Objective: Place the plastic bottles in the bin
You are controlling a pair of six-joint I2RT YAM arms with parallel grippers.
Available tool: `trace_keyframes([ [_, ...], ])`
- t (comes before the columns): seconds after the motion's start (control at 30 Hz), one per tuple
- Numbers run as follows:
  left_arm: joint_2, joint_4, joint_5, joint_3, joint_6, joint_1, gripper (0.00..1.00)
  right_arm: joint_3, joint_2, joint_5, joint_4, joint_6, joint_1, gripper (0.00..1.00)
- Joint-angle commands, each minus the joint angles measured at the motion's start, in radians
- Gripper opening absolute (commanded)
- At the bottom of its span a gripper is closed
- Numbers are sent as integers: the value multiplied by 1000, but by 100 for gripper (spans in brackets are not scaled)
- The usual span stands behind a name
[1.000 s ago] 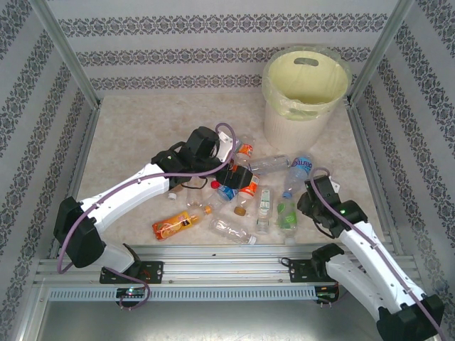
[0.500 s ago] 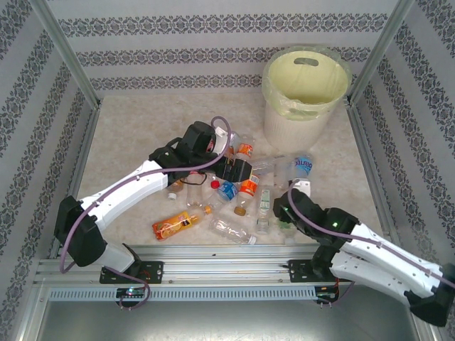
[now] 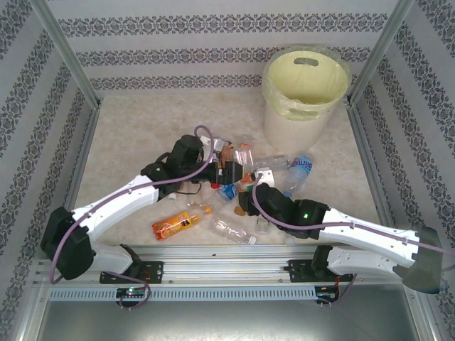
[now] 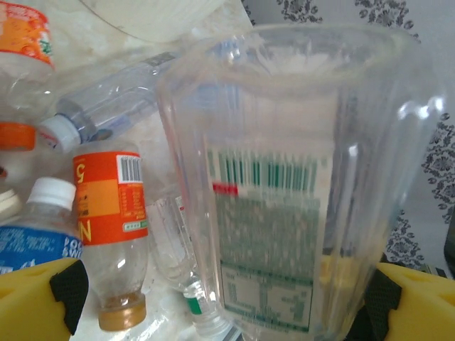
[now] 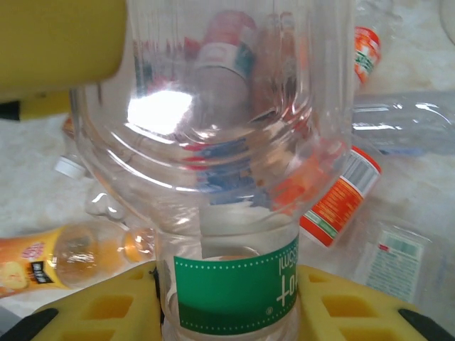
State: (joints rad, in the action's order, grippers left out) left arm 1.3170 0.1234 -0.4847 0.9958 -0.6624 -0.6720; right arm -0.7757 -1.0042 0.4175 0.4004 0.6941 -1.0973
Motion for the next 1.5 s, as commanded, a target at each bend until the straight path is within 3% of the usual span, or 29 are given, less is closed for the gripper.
trace_keyframes([
  [0.0,-68,-123,39,-34,-78,9,100,-34,-2,-58,-87,-56,4,36],
  [0.3,-72,-261,-60,-78,-93,9,96,-18,-5,-196,-135,-91,23,38],
  [0.53,-73,-250,-60,-64,-89,8,69,-8,10,-191,-115,-88,35,39],
  [0.73,-68,-269,-76,-54,-121,9,59,0,28,-186,-103,-88,53,41],
  [0.83,-62,-262,-75,-36,-119,9,55,4,45,-183,-104,-89,56,49],
  [0.93,-49,-239,-56,-5,-105,9,53,6,83,-172,-84,-98,59,70],
  [1.13,27,-212,13,130,-63,11,52,24,264,-109,12,-138,73,98],
  [1.3,140,-247,5,263,-54,18,52,-28,400,-77,128,-201,122,98],
  [1.47,236,-219,-34,361,-67,23,52,-164,367,-137,219,-311,168,98],
])
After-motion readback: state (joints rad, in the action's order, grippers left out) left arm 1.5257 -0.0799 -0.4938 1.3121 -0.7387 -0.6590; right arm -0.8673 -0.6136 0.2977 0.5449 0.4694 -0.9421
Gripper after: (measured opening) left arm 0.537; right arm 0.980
